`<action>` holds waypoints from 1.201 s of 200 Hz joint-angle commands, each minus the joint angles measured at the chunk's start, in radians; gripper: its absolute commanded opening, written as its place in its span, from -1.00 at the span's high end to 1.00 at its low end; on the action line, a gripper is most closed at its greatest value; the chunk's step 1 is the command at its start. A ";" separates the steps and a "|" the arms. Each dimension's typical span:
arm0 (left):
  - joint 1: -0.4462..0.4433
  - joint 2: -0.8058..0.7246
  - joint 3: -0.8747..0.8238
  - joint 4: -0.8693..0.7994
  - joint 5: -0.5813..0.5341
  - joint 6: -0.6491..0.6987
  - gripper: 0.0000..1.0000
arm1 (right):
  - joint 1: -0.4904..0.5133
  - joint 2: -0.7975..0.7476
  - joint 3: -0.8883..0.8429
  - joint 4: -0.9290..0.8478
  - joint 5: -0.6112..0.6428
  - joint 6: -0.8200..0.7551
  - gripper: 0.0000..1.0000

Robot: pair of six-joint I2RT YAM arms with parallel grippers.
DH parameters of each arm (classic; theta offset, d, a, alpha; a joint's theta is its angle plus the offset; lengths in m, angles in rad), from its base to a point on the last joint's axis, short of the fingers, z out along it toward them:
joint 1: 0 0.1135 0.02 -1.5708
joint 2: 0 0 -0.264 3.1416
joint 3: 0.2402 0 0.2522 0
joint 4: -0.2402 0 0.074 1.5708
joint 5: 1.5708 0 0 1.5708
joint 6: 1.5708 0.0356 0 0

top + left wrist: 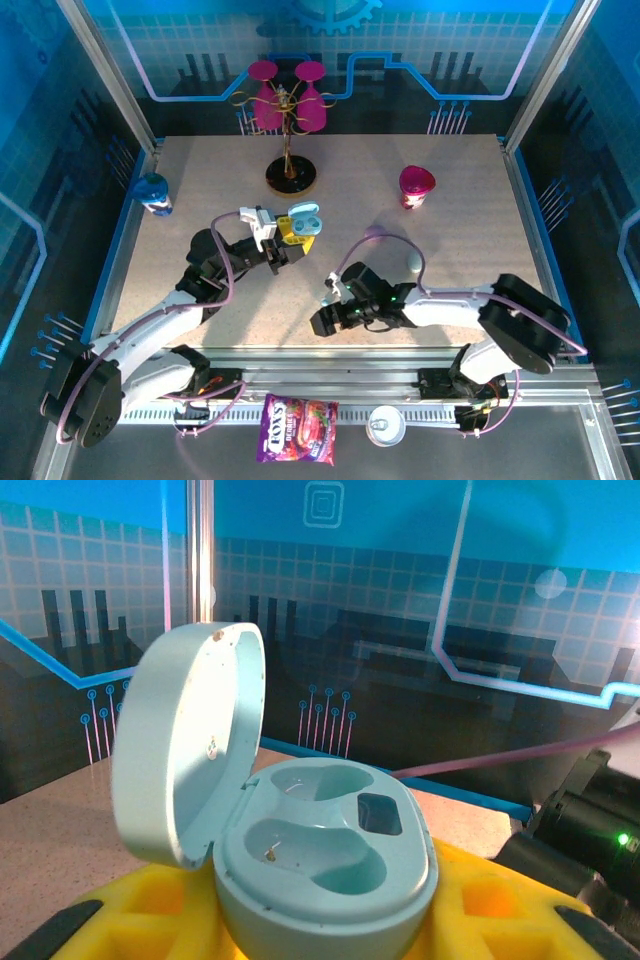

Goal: Insert the wireless bluetooth earbuds into the charging case

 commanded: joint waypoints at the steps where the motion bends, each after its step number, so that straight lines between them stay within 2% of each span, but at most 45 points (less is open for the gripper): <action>1: 0.003 -0.020 0.009 0.000 -0.004 0.018 0.36 | 0.013 0.057 0.047 0.049 0.009 0.068 -0.67; 42: 0.003 -0.024 0.011 -0.017 -0.001 0.026 0.36 | 0.008 0.108 0.086 0.044 0.029 0.075 -0.65; 90: 0.003 -0.024 0.009 -0.017 0.000 0.027 0.36 | -0.007 0.074 0.133 -0.052 0.057 0.042 -0.64; 124: 0.003 -0.040 0.015 -0.045 -0.008 0.047 0.36 | 0.005 0.033 0.164 -0.125 0.057 0.052 -0.51; 190: 0.003 -0.058 0.016 -0.063 -0.018 0.057 0.36 | 0.004 0.093 0.164 -0.091 0.038 0.082 -0.46; 240: 0.003 -0.056 0.017 -0.064 -0.019 0.058 0.35 | -0.016 0.117 0.164 -0.096 0.075 0.077 -0.46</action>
